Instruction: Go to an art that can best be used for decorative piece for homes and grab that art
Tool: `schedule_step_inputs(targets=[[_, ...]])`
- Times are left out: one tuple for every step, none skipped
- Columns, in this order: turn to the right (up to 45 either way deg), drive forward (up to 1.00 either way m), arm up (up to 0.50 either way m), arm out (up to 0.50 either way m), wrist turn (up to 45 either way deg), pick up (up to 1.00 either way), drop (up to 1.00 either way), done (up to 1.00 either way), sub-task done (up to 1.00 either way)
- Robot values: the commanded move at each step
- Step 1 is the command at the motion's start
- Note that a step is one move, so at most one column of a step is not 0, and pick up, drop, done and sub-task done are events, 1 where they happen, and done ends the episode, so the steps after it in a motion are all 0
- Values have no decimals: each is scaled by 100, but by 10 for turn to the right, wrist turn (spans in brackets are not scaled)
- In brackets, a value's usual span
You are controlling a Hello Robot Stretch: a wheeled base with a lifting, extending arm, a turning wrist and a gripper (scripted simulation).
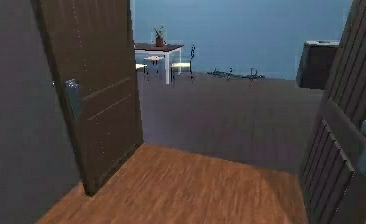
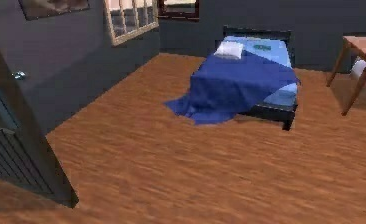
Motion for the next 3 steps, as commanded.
schedule_step_inputs(targets=[[0, 100, 0, 0, 0, 0, 0, 0, 0], [30, 0, 0, 0, 0, 0, 0, 0, 0], [0, 100, 0, 0, 0, 0, 0, 0, 0]])
